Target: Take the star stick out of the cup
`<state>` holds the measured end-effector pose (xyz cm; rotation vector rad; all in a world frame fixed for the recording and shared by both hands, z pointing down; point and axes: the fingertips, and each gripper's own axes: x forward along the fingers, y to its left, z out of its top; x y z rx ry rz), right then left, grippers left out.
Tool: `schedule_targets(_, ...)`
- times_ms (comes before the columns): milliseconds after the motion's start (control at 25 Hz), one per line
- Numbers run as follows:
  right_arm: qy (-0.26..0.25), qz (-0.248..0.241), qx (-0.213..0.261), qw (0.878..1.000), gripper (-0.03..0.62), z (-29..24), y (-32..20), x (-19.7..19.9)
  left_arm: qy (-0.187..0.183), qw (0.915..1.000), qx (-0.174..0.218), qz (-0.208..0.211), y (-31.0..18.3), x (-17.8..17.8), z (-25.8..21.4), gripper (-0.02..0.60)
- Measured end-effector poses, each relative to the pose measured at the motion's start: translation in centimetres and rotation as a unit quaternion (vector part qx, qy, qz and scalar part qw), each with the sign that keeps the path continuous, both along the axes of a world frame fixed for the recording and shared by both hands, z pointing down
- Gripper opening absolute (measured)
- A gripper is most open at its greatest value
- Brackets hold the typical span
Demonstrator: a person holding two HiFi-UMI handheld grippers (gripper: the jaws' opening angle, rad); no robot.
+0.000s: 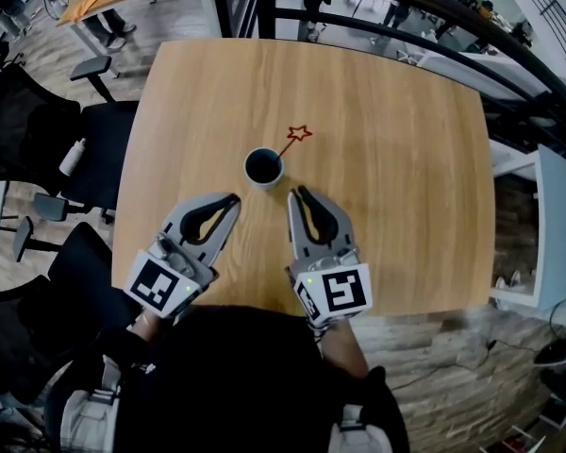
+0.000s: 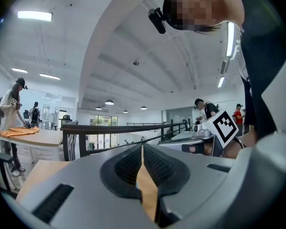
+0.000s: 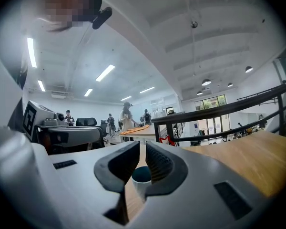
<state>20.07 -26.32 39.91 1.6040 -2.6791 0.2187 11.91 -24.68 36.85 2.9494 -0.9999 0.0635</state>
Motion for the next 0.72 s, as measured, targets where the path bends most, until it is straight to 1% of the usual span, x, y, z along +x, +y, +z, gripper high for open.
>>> schedule_targets(480, -0.004, -0.013, -0.025, 1.0, 0.028, 2.4, -2.8, 0.6, -0.019, 0.9996, -0.015, -0.01, -2.2, 0.9, 1.7, 0.023)
schedule_targets(720, -0.004, -0.017, -0.035, 0.999, 0.028, 3.8, -4.5, 0.7, -0.021, 0.9993, -0.025, -0.016, -3.5, 1.4, 2.6, 0.023)
